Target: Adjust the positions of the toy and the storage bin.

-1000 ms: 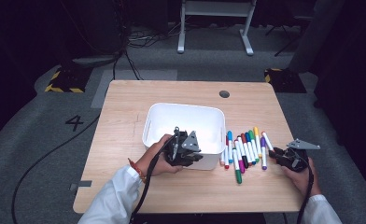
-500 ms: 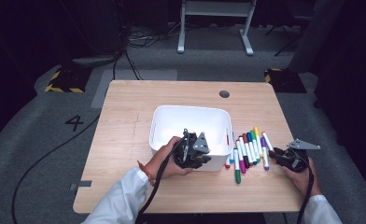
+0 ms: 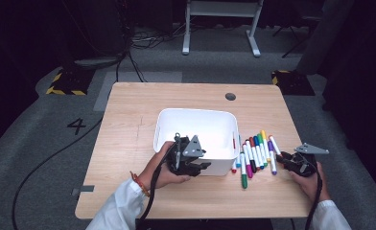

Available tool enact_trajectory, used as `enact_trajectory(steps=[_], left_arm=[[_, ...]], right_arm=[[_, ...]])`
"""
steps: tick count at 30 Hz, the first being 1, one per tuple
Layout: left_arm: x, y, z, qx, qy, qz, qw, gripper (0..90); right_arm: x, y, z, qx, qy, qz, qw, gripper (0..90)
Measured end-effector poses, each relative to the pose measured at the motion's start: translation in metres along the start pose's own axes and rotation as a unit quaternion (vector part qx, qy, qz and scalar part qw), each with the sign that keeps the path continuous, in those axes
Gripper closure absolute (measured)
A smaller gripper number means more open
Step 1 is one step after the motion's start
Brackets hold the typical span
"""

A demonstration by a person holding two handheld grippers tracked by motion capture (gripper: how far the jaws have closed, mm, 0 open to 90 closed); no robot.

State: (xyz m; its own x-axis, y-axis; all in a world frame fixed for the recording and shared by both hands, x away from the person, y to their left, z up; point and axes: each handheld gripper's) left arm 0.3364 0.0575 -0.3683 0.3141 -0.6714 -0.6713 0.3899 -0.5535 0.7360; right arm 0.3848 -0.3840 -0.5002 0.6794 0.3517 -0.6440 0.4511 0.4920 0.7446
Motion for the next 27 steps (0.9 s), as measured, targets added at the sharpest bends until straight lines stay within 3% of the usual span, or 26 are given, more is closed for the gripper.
enact_trajectory(steps=[4,5,7,8,9,10,11,12,15,16,19,21,24,27], left_arm=[[-0.016,-0.008,-0.004,-0.006,0.017,0.015,0.9997,49.3],[-0.024,-0.013,-0.007,-0.017,0.027,0.025,0.9992,47.4],[-0.028,-0.016,-0.008,-0.024,0.034,0.028,0.9987,37.7],[-0.036,-0.022,-0.011,-0.034,0.061,0.037,0.9969,33.8],[-0.036,-0.022,-0.011,-0.034,0.061,0.037,0.9969,29.7],[-0.043,-0.029,-0.013,-0.052,0.074,0.047,0.9948,26.2],[-0.043,-0.029,-0.013,-0.052,0.074,0.047,0.9948,24.5],[-0.046,-0.032,-0.013,-0.061,0.082,0.056,0.9932,24.5],[-0.057,-0.041,-0.01,-0.054,0.097,0.067,0.9916,19.4],[-0.066,-0.048,-0.008,-0.05,0.107,0.082,0.9896,19.0],[-0.074,-0.054,-0.007,-0.059,0.106,0.09,0.9886,18.5],[-0.079,-0.061,-0.006,-0.059,0.116,0.094,0.987,17.7],[-0.083,-0.078,-0.003,-0.051,0.134,0.083,0.9862,16.9],[-0.085,-0.087,0.0,-0.046,0.129,0.077,0.9875,17.0]], right_arm=[[-0.001,-0.001,0.0,0.004,0.003,0.003,1.0,68.6],[-0.001,-0.001,0.0,0.002,0.001,0.001,1.0,68.6],[-0.001,-0.001,-0.001,0.002,0.0,0.002,1.0,68.7],[-0.001,-0.001,0.0,0.003,0.001,0.001,1.0,68.8],[-0.001,-0.001,0.0,0.003,0.001,0.001,1.0,68.8],[-0.001,-0.001,0.0,0.005,0.003,0.001,1.0,68.9],[-0.001,-0.001,0.0,0.005,0.003,0.001,1.0,68.9],[-0.001,-0.001,0.001,0.003,0.003,0.002,1.0,68.9],[-0.001,-0.001,0.001,0.005,0.003,0.002,1.0,68.9],[-0.001,-0.001,0.001,0.006,0.003,0.002,1.0,69.2],[-0.002,-0.002,0.001,0.01,0.005,0.003,0.9999,70.0],[-0.002,-0.002,0.002,0.013,0.005,0.005,0.9999,70.8],[-0.002,-0.002,0.002,0.012,-0.001,0.002,0.9999,72.1],[-0.002,-0.003,0.003,0.015,-0.003,0.002,0.9999,72.8]])
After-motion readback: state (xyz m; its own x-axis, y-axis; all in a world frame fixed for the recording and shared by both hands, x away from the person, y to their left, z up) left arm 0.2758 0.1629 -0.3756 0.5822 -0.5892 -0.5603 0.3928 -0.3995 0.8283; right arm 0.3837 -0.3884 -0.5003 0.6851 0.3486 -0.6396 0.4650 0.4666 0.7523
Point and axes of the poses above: each handheld gripper's, and its own axes: x roughly forward along the jaws, y roughly out of its top, z roughly to its right, and after that the axes turned 13 degrees about -x, right-handed
